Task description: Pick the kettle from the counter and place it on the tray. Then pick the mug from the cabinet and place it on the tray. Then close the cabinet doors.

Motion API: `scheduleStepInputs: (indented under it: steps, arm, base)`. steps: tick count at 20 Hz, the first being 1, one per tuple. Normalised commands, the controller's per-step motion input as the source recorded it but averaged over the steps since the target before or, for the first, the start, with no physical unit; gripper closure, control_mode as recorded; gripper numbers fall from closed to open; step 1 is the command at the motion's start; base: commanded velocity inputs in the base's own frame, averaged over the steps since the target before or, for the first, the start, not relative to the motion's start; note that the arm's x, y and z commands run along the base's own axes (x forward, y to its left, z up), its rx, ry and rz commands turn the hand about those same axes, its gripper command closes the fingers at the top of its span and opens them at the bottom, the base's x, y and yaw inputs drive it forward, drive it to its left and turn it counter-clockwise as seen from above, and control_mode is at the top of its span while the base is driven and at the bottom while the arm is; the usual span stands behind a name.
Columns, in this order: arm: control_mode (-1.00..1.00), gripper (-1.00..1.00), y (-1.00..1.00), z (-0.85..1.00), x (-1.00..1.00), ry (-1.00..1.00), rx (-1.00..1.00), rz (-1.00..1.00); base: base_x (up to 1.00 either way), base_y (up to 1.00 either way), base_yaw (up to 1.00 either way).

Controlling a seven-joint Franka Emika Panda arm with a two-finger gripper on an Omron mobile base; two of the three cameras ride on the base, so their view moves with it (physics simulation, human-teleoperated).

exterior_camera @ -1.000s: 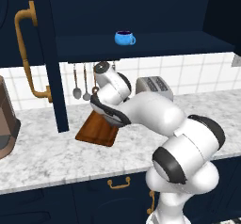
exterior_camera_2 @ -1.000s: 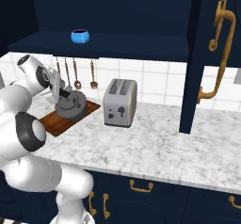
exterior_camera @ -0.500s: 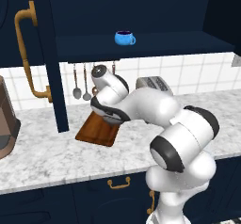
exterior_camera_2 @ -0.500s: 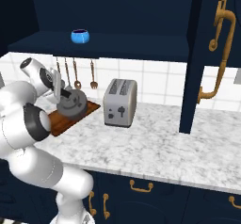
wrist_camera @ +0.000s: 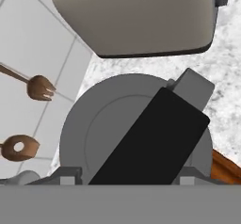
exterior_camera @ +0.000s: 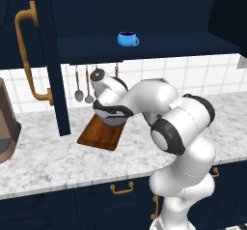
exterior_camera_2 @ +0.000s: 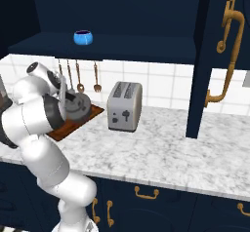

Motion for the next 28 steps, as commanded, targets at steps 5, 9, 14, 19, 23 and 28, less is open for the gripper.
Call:
scheduleStepInputs:
  steps: [5,9,14,19,23,28]
  arm:
    - [-1.0,1.0,0.16,-0.28,0.39,0.0,0.0,-0.01]
    - [-1.0,1.0,0.14,-0.23,0.41,0.0,0.0,-0.01]
    - [-1.0,1.0,0.07,-0.13,0.11,0.0,0.0,-0.01]
    - [-1.0,-1.0,0.03,-0.07,0.0,-0.04,0.0,-0.01]
    - [-1.0,-1.0,0.0,0.0,-0.05,-0.16,0.0,0.0]
    - [-1.0,-1.0,0.0,0.0,-0.29,-0.24,0.0,-0.02]
  base:
    - [0.0,0.0,0.0]
    - [0.0,0.0,0.0]
    - [0.0,0.0,0.0]
    - [0.0,0.0,0.0]
    - [0.0,0.0,0.0]
    - [0.0,0.0,0.0]
